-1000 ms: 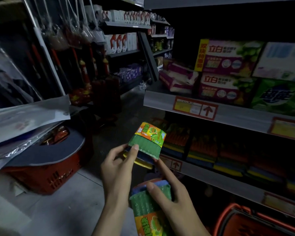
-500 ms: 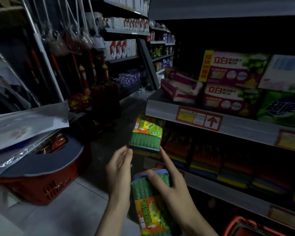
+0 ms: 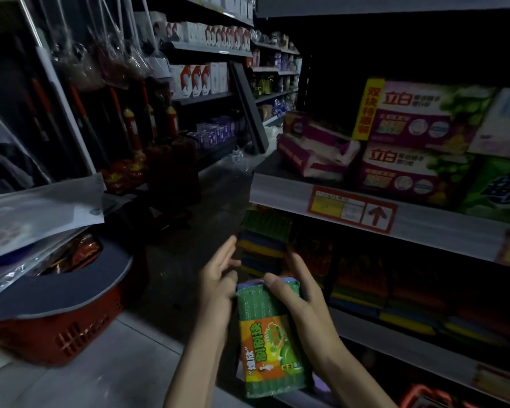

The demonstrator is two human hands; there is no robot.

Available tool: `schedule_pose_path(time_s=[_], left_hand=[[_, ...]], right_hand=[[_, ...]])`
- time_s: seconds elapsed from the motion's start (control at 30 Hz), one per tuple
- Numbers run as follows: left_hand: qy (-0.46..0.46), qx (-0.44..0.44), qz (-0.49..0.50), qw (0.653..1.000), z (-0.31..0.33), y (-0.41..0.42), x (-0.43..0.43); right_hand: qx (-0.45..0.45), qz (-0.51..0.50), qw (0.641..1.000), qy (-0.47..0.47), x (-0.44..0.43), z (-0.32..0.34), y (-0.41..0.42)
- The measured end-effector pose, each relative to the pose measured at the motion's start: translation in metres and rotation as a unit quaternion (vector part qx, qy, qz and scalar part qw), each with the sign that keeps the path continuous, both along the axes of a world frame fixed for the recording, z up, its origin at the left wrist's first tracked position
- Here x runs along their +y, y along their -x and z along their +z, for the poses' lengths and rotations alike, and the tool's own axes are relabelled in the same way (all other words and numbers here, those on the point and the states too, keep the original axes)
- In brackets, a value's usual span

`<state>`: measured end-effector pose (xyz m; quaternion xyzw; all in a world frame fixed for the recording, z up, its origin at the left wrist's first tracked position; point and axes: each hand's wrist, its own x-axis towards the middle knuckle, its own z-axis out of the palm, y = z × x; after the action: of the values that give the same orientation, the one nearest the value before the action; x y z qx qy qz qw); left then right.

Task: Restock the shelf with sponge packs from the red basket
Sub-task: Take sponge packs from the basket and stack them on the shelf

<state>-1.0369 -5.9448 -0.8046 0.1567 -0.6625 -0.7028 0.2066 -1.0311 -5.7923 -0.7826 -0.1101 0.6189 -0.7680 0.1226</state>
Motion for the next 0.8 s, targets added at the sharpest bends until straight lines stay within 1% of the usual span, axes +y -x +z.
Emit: schedule_pose_path(time_s=[0.13, 0.33, 0.47, 0.67, 0.8], left_hand=[[-0.041, -0.006, -0.006, 0.999, -0.001, 0.011, 0.0], [-0.099, -0.009, 0.003, 0.995, -0.001, 0.015, 0.003], [-0.114, -0.01, 0.014, 0.993, -0.003, 0.015, 0.003], [-0.153, -0.008, 0.024, 0.988, -0.004, 0.02, 0.005], [-0.174, 0.003, 0.038, 0.984, -0.005, 0.023, 0.007]], right_hand=[[-0.006, -0.006, 1.0, 0.007, -0.001, 0.002, 0.009], [-0.026, 0.032, 0.999, -0.025, -0.005, 0.01, 0.016], [-0.039, 0.042, 0.998, -0.029, -0.005, 0.01, 0.016], [-0.025, 0.04, 0.999, -0.018, -0.004, 0.01, 0.019], [-0.017, 0.025, 0.999, -0.032, -0.006, 0.01, 0.018]])
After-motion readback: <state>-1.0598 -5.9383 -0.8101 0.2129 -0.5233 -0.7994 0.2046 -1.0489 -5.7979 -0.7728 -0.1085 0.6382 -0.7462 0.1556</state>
